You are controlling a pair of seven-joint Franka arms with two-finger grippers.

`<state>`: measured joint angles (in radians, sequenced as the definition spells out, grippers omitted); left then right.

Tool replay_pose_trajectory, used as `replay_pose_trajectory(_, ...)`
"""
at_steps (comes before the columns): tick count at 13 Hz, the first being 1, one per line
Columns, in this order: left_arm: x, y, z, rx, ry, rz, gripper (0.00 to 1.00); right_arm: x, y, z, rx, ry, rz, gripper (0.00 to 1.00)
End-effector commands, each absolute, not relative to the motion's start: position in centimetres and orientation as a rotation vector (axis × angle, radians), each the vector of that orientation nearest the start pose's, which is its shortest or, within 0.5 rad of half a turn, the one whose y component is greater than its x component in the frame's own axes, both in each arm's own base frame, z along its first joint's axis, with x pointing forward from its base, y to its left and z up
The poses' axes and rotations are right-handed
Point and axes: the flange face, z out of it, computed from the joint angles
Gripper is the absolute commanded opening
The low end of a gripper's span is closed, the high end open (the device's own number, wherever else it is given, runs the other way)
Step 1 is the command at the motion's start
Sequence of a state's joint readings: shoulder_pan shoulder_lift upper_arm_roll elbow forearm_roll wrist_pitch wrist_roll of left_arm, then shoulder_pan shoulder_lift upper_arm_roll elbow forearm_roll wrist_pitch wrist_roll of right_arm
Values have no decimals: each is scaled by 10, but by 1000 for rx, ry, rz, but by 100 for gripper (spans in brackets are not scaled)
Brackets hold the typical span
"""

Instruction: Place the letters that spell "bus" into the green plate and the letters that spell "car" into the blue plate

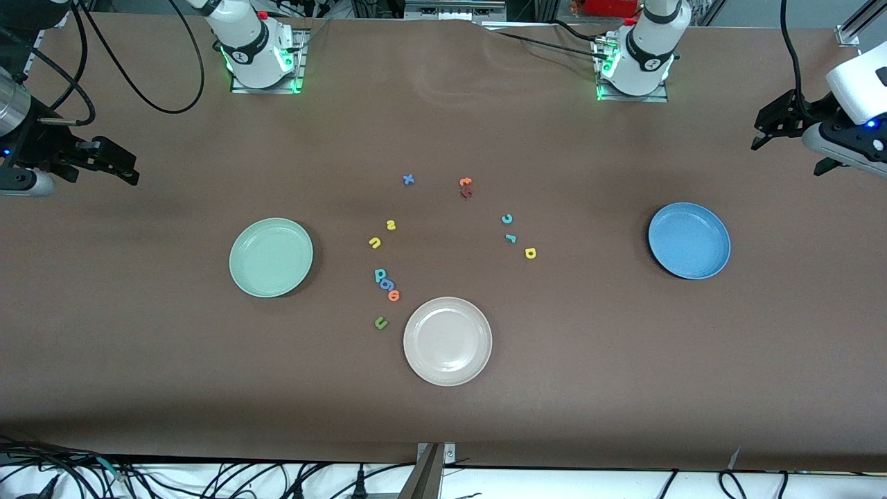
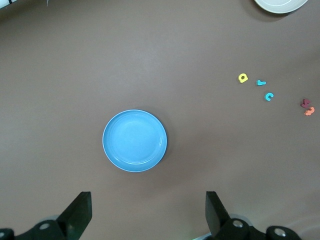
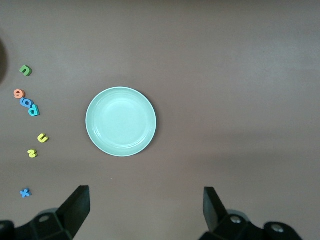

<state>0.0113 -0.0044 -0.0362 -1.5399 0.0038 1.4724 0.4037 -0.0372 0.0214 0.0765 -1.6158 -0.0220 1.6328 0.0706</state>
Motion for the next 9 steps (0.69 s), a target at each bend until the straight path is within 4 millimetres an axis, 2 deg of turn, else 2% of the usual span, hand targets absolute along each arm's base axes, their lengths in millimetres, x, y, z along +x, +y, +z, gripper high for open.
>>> replay_pose_trajectory(1,541,-7,627,-3072,652,208,100,564,21,600,-3164,58,-7,100)
replay_pose_trajectory(9,541,-6,633,-3075,658,185,100,564,20,600,-3164,51,-5,100)
